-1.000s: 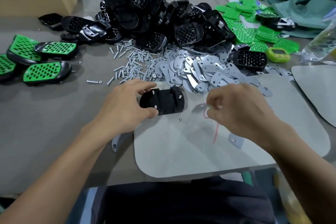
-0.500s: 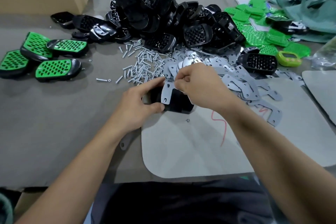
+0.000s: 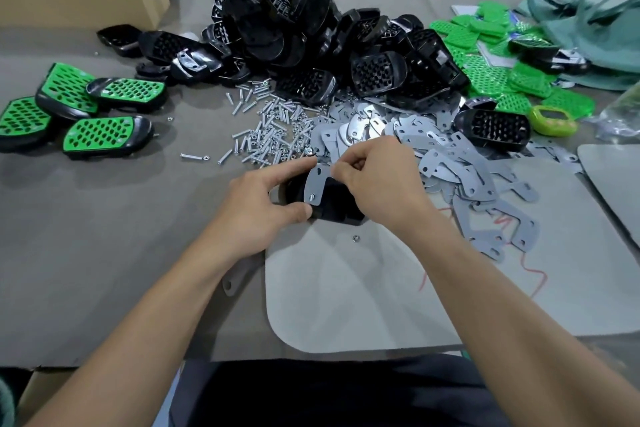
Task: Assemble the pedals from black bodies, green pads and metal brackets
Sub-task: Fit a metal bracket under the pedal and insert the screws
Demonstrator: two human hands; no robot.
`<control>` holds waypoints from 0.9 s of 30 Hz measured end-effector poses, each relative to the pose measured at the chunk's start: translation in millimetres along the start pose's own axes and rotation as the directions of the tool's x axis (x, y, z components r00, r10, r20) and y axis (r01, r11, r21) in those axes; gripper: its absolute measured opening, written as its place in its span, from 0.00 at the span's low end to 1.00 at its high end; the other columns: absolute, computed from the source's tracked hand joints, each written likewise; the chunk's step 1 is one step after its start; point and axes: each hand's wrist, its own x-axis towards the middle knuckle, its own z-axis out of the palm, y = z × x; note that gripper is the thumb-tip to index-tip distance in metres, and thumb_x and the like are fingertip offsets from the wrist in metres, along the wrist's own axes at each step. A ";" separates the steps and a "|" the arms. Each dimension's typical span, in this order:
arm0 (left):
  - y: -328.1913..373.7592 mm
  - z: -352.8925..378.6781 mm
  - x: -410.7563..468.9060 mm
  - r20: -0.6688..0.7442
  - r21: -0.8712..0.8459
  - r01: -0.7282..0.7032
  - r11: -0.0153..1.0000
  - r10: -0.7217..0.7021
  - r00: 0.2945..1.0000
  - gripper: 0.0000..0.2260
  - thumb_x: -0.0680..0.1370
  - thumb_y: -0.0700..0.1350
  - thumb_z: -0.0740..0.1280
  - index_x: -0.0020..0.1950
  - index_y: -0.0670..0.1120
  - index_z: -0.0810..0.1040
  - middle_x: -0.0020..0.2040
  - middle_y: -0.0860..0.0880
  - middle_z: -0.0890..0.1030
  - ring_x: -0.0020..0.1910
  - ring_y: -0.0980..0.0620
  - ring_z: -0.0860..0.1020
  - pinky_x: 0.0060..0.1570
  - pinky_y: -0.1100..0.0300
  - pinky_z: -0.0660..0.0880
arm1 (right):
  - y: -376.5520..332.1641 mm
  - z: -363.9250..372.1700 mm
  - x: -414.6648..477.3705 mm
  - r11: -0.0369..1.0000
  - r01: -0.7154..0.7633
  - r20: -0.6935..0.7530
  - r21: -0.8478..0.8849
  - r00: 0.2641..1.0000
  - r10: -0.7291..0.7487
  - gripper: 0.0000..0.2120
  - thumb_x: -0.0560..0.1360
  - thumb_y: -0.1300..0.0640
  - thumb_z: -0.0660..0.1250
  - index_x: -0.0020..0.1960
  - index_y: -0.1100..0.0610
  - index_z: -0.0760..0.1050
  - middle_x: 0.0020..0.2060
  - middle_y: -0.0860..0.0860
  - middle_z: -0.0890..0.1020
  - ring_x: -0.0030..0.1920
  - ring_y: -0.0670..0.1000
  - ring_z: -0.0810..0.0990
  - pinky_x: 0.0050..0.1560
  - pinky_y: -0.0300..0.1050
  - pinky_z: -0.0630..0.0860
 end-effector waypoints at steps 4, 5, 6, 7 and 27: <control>6.8 -4.0 4.2 0.057 0.060 0.033 0.998 -0.037 0.998 0.39 0.62 0.51 0.76 0.69 0.76 0.67 0.63 0.69 0.80 0.71 0.65 0.73 0.77 0.50 0.65 | -3.2 2.9 2.1 1.000 0.003 0.014 0.000 1.000 -0.003 0.09 0.75 0.53 0.72 0.36 0.51 0.83 0.27 0.43 0.80 0.30 0.43 0.78 0.32 0.40 0.73; 8.5 -5.0 5.4 0.066 0.081 0.041 0.996 -0.046 0.997 0.41 0.62 0.52 0.76 0.70 0.76 0.64 0.62 0.71 0.79 0.71 0.64 0.72 0.77 0.50 0.64 | -4.0 3.7 2.0 1.000 0.002 0.013 -0.010 1.000 -0.002 0.09 0.75 0.53 0.72 0.37 0.51 0.83 0.27 0.44 0.80 0.31 0.44 0.79 0.33 0.41 0.75; 9.2 -5.5 6.3 0.067 0.088 0.046 0.995 -0.052 0.996 0.43 0.62 0.53 0.76 0.71 0.76 0.62 0.61 0.73 0.78 0.71 0.63 0.73 0.76 0.49 0.64 | -4.4 4.2 2.1 1.000 0.003 0.005 -0.021 1.000 -0.003 0.08 0.75 0.53 0.72 0.37 0.52 0.84 0.27 0.44 0.80 0.32 0.45 0.79 0.34 0.42 0.76; 8.6 -6.0 6.7 0.065 0.083 0.050 0.995 -0.055 0.996 0.43 0.61 0.53 0.76 0.72 0.76 0.62 0.60 0.73 0.78 0.71 0.63 0.73 0.76 0.49 0.64 | -4.4 5.1 2.0 1.000 0.003 -0.008 -0.026 1.000 -0.003 0.08 0.75 0.53 0.73 0.37 0.52 0.83 0.27 0.44 0.80 0.32 0.46 0.79 0.34 0.42 0.75; 13.4 10.9 1.6 -0.098 0.044 0.075 0.996 -0.070 0.993 0.27 0.58 0.62 0.72 0.57 0.74 0.79 0.59 0.73 0.80 0.61 0.72 0.76 0.65 0.61 0.75 | 26.6 -40.8 -3.7 0.968 -0.082 0.210 0.238 0.977 0.031 0.17 0.73 0.67 0.69 0.49 0.47 0.87 0.40 0.41 0.87 0.39 0.44 0.84 0.41 0.39 0.81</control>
